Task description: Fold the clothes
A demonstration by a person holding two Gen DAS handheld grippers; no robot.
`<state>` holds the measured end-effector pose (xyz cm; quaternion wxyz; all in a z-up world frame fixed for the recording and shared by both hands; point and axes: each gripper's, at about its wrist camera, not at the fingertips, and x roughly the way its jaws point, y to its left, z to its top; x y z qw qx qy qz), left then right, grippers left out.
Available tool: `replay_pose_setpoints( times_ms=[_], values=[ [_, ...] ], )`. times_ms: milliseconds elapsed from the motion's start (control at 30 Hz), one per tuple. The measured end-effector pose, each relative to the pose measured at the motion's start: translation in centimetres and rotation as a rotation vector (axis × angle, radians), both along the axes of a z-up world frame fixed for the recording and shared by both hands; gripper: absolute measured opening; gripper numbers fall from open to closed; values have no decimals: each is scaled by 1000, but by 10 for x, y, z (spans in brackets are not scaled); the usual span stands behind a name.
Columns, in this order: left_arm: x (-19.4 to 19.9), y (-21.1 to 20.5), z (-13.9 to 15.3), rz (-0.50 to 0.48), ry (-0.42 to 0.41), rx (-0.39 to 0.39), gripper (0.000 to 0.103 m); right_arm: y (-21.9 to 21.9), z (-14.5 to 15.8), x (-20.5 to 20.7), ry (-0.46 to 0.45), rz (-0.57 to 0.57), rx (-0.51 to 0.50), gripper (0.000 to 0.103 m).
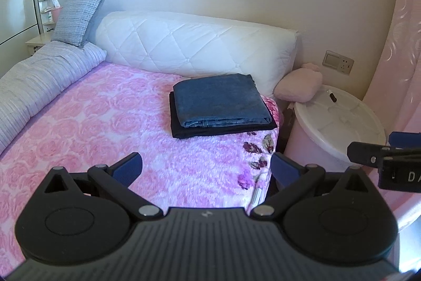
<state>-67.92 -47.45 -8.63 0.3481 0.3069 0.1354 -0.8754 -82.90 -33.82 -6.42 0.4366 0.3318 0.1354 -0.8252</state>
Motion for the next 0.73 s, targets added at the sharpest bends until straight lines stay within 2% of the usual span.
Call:
replay_pose_setpoints(
  times_ms=[333,733],
  values=[
    [19,19,4,6,13,2,102,20,5,23,2,2,0,88],
    [27,29,6,5,12,8,102,32,12,32,10,-5,0,89]
  ],
)
